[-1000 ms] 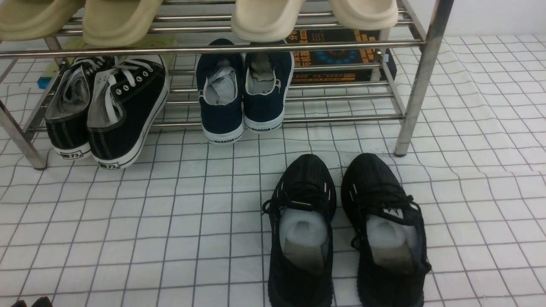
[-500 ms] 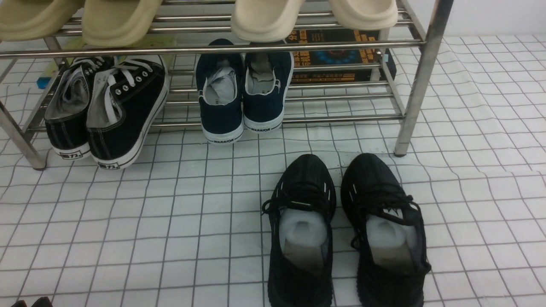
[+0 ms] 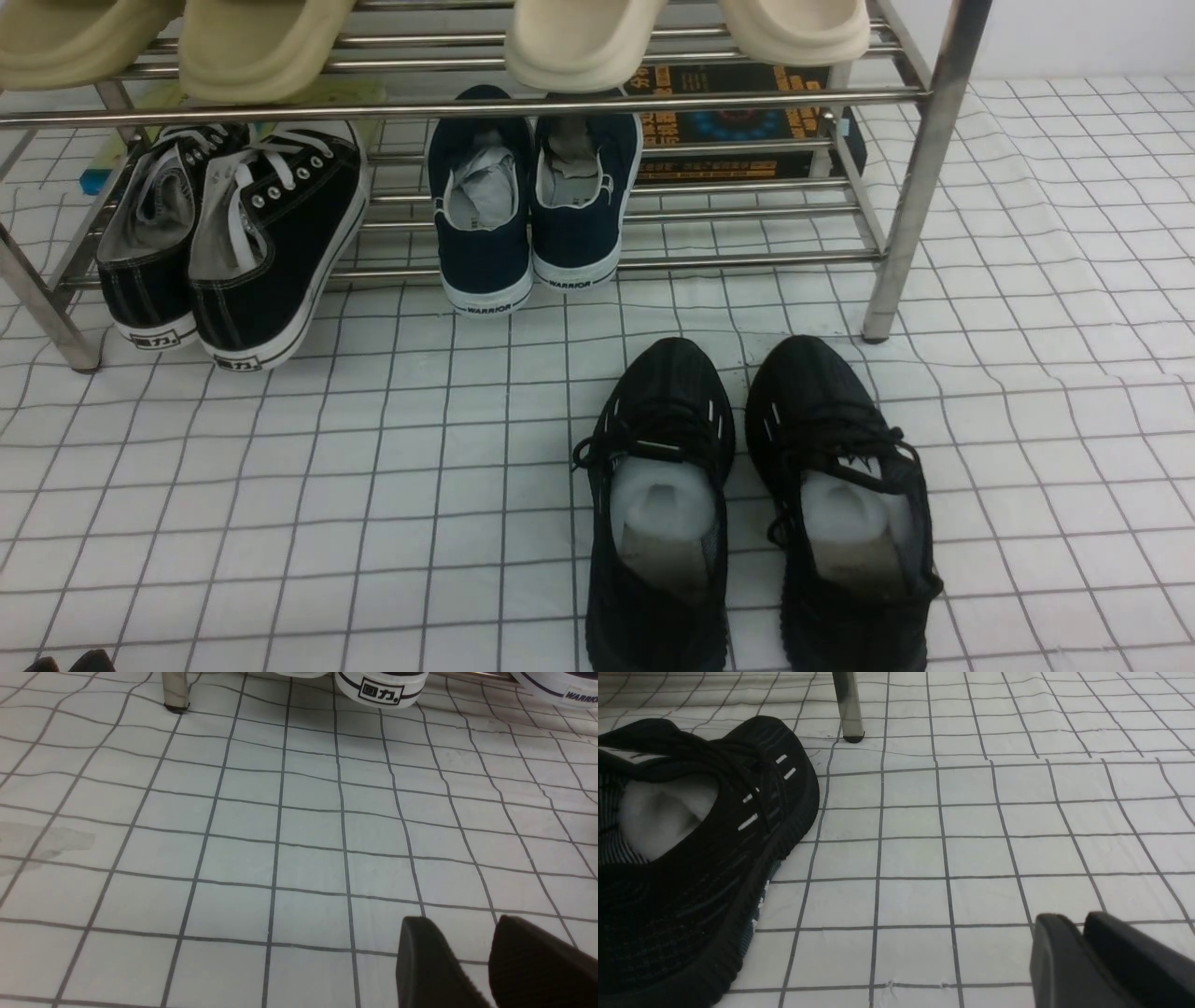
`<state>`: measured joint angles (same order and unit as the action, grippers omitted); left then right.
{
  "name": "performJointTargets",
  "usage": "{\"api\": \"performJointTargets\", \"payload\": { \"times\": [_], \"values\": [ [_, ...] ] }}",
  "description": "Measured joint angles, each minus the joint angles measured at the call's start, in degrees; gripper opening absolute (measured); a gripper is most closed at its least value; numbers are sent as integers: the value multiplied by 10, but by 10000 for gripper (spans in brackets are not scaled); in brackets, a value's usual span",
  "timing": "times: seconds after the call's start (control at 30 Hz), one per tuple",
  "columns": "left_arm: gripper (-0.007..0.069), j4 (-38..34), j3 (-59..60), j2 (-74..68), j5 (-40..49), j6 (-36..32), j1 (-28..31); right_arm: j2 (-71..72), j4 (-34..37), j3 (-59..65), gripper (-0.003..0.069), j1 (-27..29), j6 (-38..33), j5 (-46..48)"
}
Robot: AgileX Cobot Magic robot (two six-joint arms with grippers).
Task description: Take the shoes off the shelf with your hand from the white checkered tablecloth.
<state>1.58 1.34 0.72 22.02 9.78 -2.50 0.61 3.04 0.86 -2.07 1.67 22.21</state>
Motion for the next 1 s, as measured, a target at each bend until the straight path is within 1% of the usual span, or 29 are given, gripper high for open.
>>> {"api": "performJointTargets", "payload": {
  "times": [1.0],
  "values": [
    [239,0,0,0,0,0,0,0,1,0,139,0,0,0]
  ]
}}
